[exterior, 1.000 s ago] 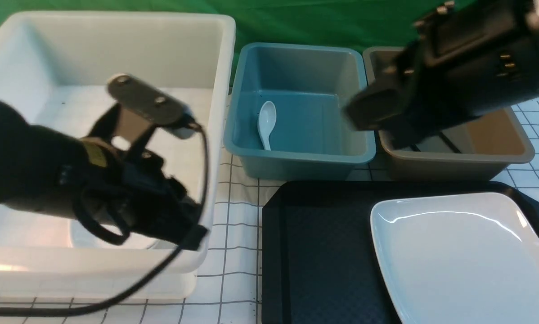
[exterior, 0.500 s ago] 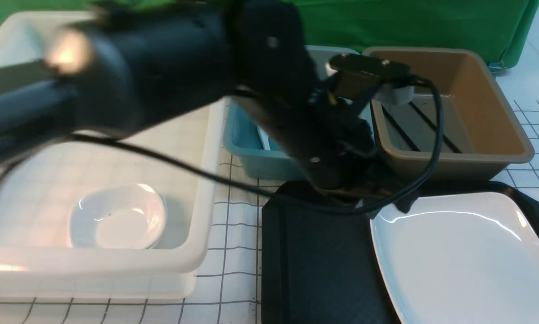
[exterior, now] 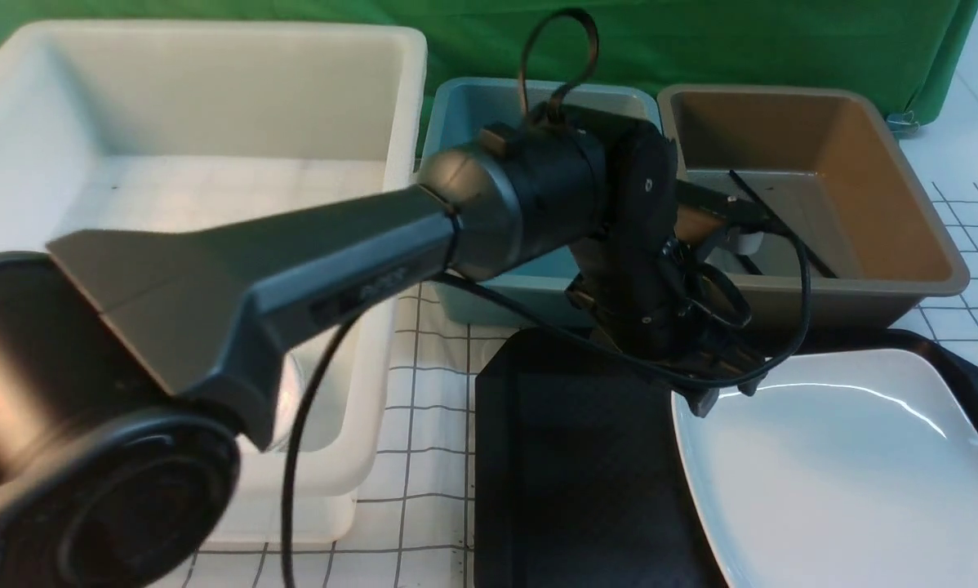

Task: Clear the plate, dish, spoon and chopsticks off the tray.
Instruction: Use the left arm to grab a plate from the dinner plate

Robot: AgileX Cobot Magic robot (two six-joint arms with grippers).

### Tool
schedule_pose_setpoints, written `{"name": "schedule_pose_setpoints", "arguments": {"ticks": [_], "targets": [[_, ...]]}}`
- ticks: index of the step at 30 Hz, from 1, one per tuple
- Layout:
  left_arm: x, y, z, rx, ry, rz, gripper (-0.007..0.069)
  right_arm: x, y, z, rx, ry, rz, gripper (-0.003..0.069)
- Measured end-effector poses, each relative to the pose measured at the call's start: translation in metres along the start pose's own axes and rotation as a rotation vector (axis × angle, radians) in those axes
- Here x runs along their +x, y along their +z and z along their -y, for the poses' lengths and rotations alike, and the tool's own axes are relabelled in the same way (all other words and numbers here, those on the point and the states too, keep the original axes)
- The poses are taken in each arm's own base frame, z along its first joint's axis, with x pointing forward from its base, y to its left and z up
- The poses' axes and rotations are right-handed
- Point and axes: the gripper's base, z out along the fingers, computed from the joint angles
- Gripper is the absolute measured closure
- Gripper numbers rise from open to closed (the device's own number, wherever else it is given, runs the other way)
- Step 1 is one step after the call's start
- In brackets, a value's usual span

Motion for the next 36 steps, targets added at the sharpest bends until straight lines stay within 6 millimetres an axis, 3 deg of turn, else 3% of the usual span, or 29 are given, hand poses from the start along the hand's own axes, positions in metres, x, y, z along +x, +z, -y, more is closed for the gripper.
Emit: {"name": "schedule_pose_setpoints", "arguments": {"ticks": [5,11,20,23,26,28,33,36], "targets": [[-0.003,0.018,-0.004,-0.006,-0.007,0.037,0.0118,-0.012,0.021,-0.01,-0.1,-0.044,-0.065,0.0608],[-0.004,0.04,-0.007,0.001,-0.031,0.086,0.0109,-0.025,0.044,-0.011,-0.108,-0.058,-0.099,0.0608],[-0.004,0.065,-0.01,0.025,-0.078,0.115,0.0123,-0.026,0.035,-0.011,-0.108,-0.074,-0.047,0.0608],[-0.004,0.067,-0.01,0.026,-0.08,0.12,0.0207,-0.03,0.027,-0.01,-0.105,-0.076,-0.008,0.0608],[-0.003,0.067,-0.01,0.033,-0.092,0.112,0.0389,-0.033,0.021,-0.01,-0.104,-0.077,0.013,0.0608],[-0.004,0.066,-0.01,0.052,-0.128,0.107,0.0462,-0.035,0.019,-0.01,-0.104,-0.077,0.024,0.0608],[-0.003,0.056,-0.007,0.075,-0.141,0.066,0.0477,-0.042,0.008,-0.009,-0.102,-0.076,0.068,0.0608],[-0.006,0.033,-0.001,0.073,-0.111,0.064,0.0513,-0.049,-0.002,-0.008,-0.1,-0.077,0.109,0.0608]]}}
